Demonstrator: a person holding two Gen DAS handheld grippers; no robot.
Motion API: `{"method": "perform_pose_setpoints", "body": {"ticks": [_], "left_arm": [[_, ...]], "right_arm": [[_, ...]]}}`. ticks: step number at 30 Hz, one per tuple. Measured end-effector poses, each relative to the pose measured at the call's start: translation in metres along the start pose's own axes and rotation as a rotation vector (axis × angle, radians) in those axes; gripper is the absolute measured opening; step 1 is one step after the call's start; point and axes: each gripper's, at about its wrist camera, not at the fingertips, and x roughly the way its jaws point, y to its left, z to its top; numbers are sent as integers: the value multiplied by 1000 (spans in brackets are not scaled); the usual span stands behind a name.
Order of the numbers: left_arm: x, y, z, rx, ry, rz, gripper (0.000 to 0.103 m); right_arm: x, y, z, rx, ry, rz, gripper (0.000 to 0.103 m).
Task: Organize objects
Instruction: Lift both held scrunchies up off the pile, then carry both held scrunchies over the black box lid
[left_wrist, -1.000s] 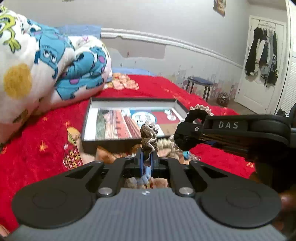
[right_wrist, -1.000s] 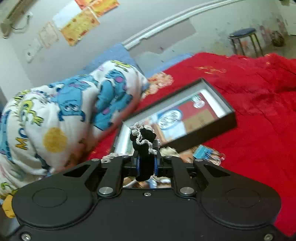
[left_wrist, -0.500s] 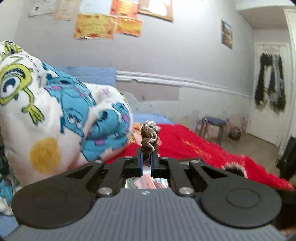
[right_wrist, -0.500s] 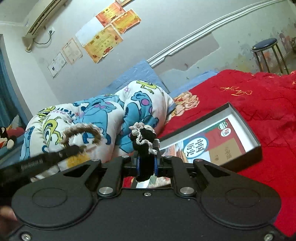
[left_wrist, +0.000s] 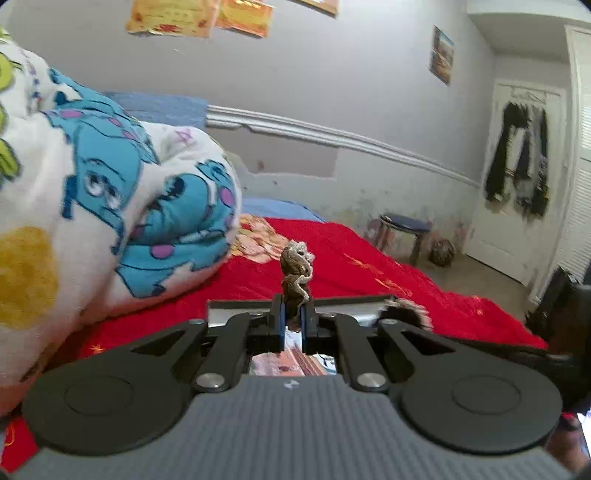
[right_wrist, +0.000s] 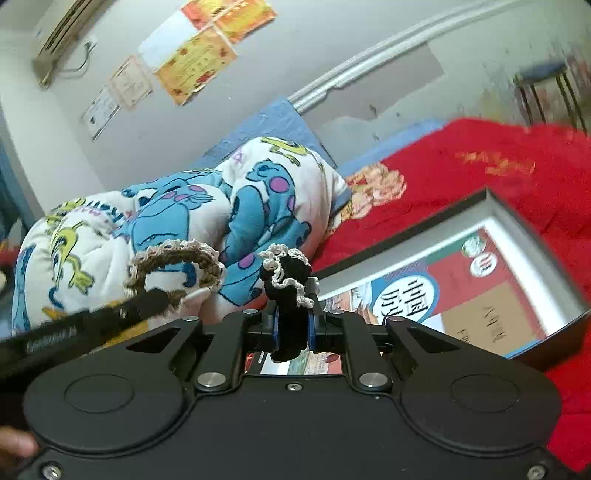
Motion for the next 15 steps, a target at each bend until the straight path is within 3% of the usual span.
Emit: {"method": "perform_pose_setpoints", "body": {"ticks": [6,13,15], "left_arm": [[5,9,-10,-31,46,-76,11],[23,3,-31,7,168,-45,11],[27,-2,-35,43,198,-6,11]], "right_arm": [[33,-6,-10,41,27,-45,14],[38,-1,-18,46,74,-74,14],[36,-1,-19,51,78,-72,14]]}}
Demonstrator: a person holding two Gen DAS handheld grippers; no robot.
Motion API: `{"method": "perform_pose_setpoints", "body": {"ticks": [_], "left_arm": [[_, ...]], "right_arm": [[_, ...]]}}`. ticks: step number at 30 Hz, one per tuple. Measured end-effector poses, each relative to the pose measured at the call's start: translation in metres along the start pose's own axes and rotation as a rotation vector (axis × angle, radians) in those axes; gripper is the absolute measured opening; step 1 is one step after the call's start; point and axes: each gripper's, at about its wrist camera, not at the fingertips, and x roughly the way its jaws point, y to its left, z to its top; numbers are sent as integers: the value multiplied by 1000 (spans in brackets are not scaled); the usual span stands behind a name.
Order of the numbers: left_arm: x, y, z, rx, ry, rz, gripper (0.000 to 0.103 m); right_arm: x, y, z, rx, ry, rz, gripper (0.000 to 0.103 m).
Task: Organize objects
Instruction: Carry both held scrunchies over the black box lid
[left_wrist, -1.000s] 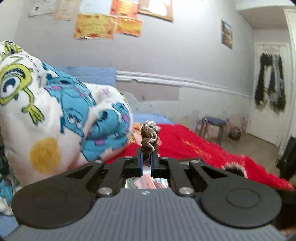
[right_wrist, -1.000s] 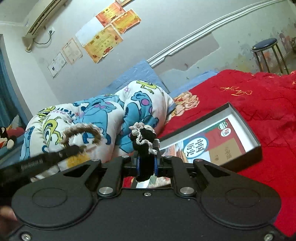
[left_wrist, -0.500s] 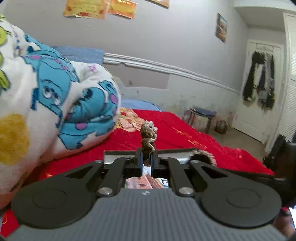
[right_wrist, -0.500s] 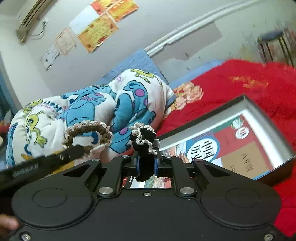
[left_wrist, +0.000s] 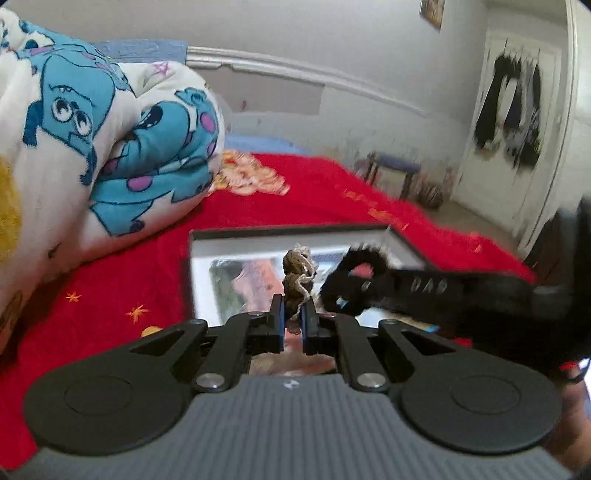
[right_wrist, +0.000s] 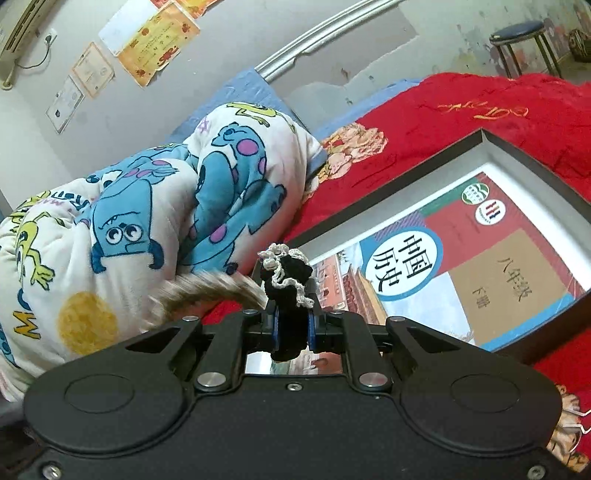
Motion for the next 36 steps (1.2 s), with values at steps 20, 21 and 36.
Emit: {"method": "perform_pose_setpoints", "body": {"ticks": [20,21,36], "left_arm": [[31,2,-17,50,184,167,11],[32,1,-18,55,193,167,11],[32,-2,-17,47,189,136,12]], "right_arm": [[9,9,-15,-44,76,-72,14],[10,10,-15,-46,77,-71,14],[11,2,-16,0,78,-85,14]]}}
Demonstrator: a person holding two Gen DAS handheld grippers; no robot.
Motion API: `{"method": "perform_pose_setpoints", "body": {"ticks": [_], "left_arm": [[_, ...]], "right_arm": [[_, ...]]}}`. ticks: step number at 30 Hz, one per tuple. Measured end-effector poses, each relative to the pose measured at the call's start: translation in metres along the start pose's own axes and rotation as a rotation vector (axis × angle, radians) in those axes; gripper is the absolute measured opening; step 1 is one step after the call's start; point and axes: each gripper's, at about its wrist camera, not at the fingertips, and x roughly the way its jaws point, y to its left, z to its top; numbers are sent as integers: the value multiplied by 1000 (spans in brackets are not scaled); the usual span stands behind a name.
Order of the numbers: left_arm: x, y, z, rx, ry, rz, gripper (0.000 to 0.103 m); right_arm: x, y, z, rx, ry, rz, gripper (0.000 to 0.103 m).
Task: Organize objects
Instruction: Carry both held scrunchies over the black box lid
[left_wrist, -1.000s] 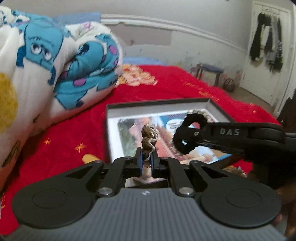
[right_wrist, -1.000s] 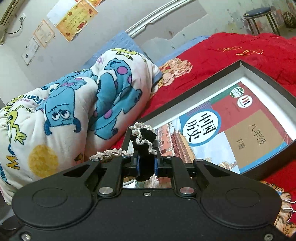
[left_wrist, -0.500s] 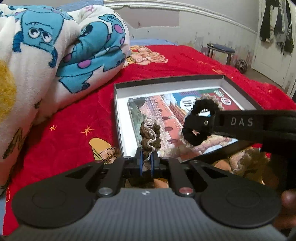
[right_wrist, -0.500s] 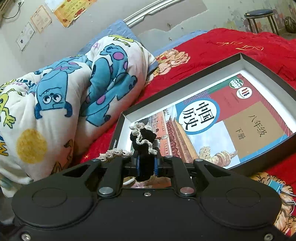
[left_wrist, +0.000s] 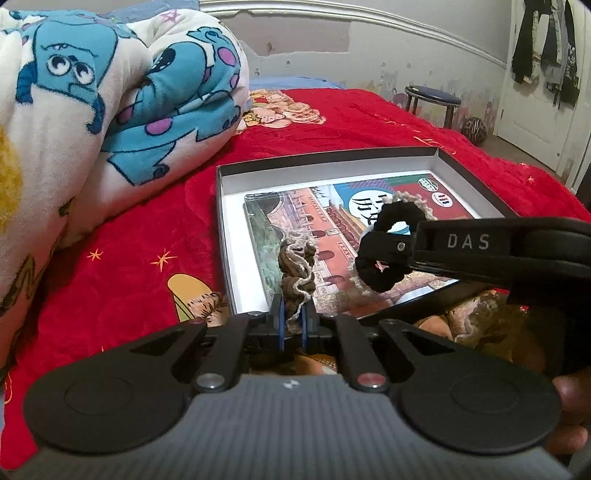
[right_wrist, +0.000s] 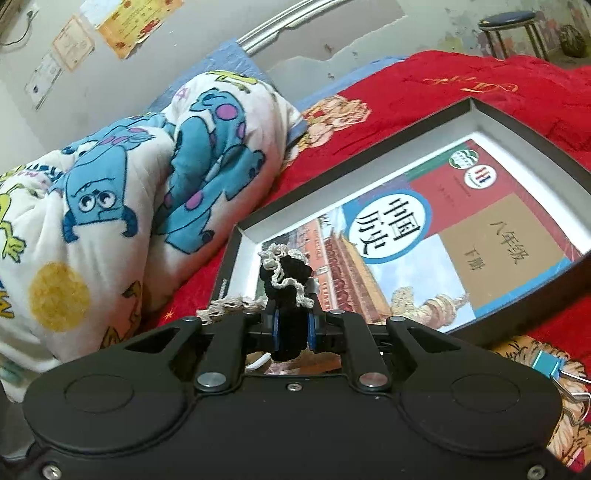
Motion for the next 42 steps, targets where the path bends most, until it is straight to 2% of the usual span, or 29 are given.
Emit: {"method": "perform_pose_setpoints", "body": {"ticks": [7,18,24,29,38,39,42], "left_arm": [[-4,1,3,-13,-21,-22,13],[-5,2,4,-29,-17,-33,14],[2,1,0,-24,-3,-17,14],[0,2,1,-42,-3,-36,15],[4,6,2,-81,14,-44,25],[5,7,2,-94,19,-52,35],[4,10,2,-106,25,-61,40]], "right_arm": [[0,1,0,5,8,14,14],[5,3,-1,13,63,-30,14],[7,6,-3,-1,71,-43,14],[6,5,-2,0,70,-45,14],[6,7,-2,-4,97,-55,15],[6,7,-1,0,106,-62,15],[7,9,-2,2,121,-70,17]]}}
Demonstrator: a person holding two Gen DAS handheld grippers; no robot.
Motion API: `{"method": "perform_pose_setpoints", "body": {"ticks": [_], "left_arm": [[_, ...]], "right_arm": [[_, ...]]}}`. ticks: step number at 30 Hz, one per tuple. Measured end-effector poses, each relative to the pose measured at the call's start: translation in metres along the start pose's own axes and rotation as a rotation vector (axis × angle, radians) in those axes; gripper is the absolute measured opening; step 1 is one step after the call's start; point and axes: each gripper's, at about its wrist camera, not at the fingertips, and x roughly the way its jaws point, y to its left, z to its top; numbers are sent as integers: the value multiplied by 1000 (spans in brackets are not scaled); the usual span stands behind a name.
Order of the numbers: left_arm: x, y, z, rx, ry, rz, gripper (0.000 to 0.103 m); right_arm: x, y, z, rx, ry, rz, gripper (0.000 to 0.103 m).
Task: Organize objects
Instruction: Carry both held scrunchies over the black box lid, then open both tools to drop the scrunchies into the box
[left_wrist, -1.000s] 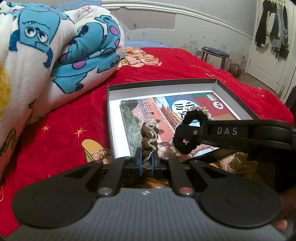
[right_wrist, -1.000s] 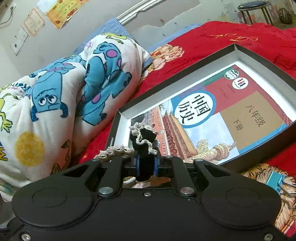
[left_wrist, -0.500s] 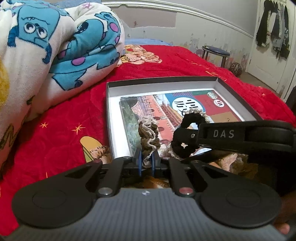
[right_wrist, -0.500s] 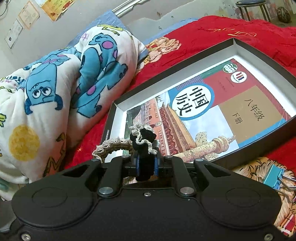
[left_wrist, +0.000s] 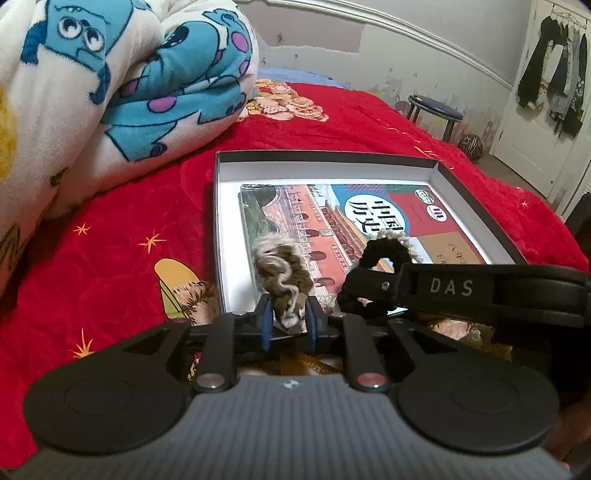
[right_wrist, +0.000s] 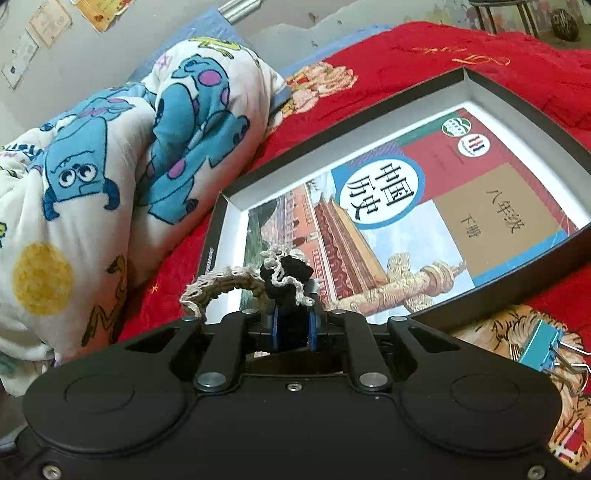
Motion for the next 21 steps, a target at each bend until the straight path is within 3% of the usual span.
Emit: {"method": "perform_pose_setpoints", "body": {"ticks": [4,9,13,21], "left_arm": [[-4,0,1,11,3,-3,57],[-13,1,4,10,12,-22,70],[-22,2,5,18,-13,-28,72],[-47,2,9,-31,-64,-75,76]], "right_arm": [[-3,2,0,7,6,-3,17],[-9,2,2,16,8,4,22],[-17,6,3,6,-3,-1,34],[-46,5,12,6,-18,12,40]]}}
